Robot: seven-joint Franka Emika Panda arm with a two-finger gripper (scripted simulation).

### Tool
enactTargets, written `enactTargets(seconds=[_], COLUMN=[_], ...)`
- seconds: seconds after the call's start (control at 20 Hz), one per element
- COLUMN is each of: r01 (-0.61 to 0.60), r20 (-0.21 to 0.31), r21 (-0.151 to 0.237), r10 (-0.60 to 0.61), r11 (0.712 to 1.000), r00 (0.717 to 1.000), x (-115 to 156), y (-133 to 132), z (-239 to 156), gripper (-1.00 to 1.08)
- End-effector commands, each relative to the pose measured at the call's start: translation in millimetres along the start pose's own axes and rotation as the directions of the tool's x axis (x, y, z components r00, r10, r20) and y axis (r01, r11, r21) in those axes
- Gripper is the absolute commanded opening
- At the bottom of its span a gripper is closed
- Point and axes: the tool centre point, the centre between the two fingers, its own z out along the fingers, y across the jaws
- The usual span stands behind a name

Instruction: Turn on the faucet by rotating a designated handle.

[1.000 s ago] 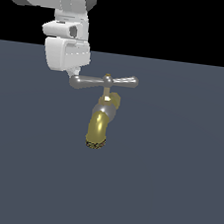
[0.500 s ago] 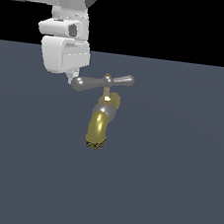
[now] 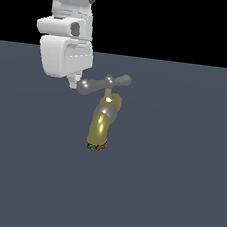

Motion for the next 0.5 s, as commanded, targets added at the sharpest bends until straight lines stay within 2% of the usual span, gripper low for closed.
enactTargets(seconds=[0.0,0.3,0.35,0.45], r01=[-0.016,-0.014,0.004,0.002], r20=[-0.004,-0.004,-0.002,-0.002], r21=[-0.005,-0.006,-0.003,-0.004], r10=[0.016,0.014,-0.004,-0.002], r11=[1.0,1.0,1.0,1.0], r00=[1.0,1.0,1.0,1.0], x=[15,24,13,24], y=[6,21,20,21], z=[1,0,0,0], gripper=[-1.0,-1.0,-1.0,-1.0])
